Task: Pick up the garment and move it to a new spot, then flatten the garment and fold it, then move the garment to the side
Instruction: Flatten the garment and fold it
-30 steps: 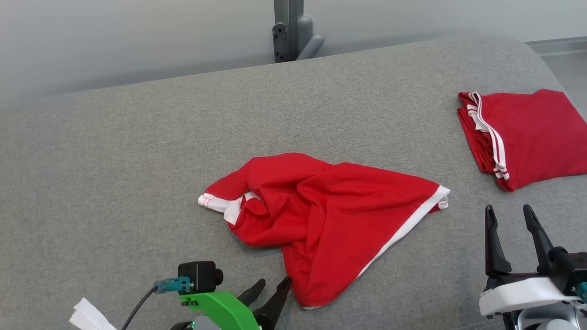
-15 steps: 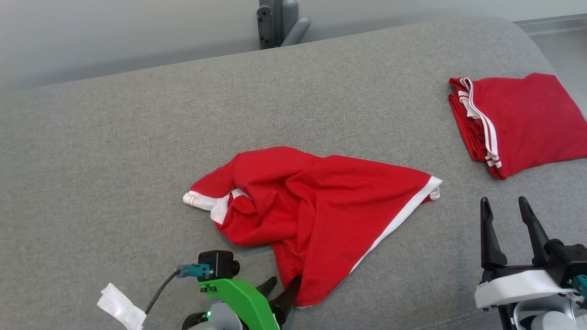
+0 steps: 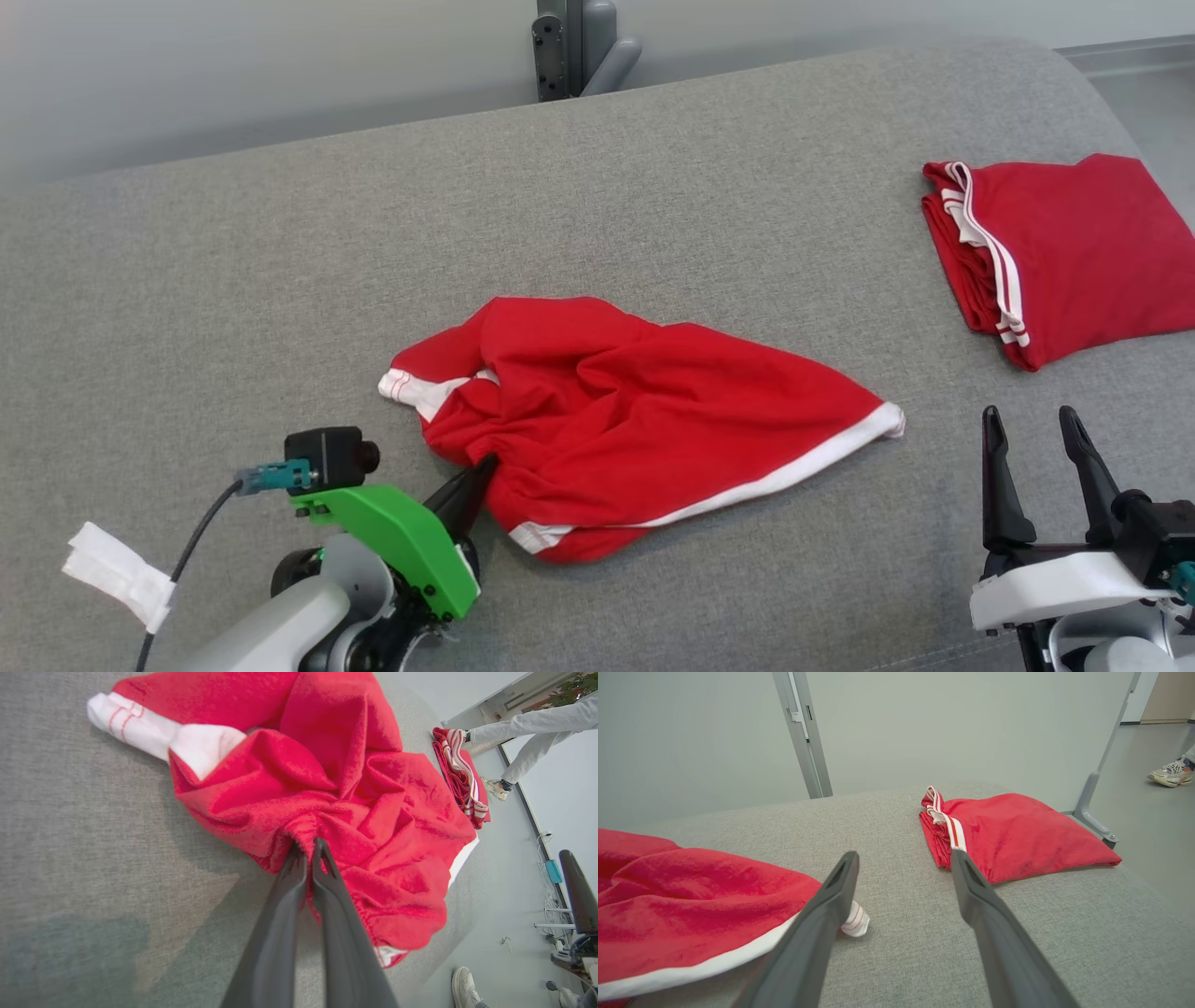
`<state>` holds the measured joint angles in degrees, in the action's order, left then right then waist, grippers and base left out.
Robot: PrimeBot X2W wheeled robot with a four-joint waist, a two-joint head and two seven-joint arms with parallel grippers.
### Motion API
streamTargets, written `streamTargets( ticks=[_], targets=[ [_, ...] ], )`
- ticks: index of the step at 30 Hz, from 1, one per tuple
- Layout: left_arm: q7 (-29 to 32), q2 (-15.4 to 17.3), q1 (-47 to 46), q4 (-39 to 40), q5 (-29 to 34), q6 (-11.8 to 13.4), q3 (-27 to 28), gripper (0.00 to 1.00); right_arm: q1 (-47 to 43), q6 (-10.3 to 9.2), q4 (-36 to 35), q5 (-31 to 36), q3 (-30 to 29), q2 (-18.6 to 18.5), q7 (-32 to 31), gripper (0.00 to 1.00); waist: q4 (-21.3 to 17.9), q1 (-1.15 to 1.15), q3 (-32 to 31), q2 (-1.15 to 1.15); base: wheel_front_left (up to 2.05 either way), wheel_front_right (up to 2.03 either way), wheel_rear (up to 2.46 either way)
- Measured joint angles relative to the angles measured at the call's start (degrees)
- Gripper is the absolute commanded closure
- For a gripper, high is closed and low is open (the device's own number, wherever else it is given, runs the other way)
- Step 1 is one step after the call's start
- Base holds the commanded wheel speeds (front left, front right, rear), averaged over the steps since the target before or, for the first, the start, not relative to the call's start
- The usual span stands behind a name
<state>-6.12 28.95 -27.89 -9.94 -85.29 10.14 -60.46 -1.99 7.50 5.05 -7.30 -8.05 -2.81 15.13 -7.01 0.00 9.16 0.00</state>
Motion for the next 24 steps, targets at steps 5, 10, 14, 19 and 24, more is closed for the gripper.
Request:
streamTargets(
  ticks=[5, 10, 14, 19, 24],
  targets=[
    [2.4, 5.21, 0.17, 1.47, 0.66, 0.04, -1.11, 1.0, -0.01, 0.0, 0.04, 0.15, -0.08, 0.0, 0.0, 0.0, 0.68, 0.0, -0.42, 0.0, 0.0, 0.0, 0.0],
    [2.78, 7.48, 2.53, 3.98, 0.84, -0.03, -2.29, 0.95, -0.49, 0.0, 0.07, 0.55, -0.55, 0.0, 0.0, 0.0, 1.6, 0.0, -0.72, 0.0, 0.0, 0.0, 0.0],
    [0.73, 6.78, 3.58, 5.93, 0.92, -0.63, -1.99, 0.0, -0.69, 0.0, 0.21, 0.99, -0.49, -0.01, 0.0, 0.0, 2.54, 0.0, -1.06, 0.0, 0.0, 0.0, 0.0],
    [-5.52, 8.31, 6.0, 8.59, 4.16, 0.48, -0.59, 0.0, -0.81, 0.0, -0.89, 2.83, -0.69, 0.02, 0.0, 0.0, 3.15, 0.0, -2.52, 0.0, 0.0, 0.0, 0.0],
    [-8.67, 10.45, 10.37, 10.15, 15.62, 6.23, 8.27, 0.0, -2.01, 0.0, -3.75, 4.88, -3.5, 0.0, 0.0, 0.0, 4.23, 0.0, -4.27, 0.0, 0.0, 0.0, 0.0]
  ],
)
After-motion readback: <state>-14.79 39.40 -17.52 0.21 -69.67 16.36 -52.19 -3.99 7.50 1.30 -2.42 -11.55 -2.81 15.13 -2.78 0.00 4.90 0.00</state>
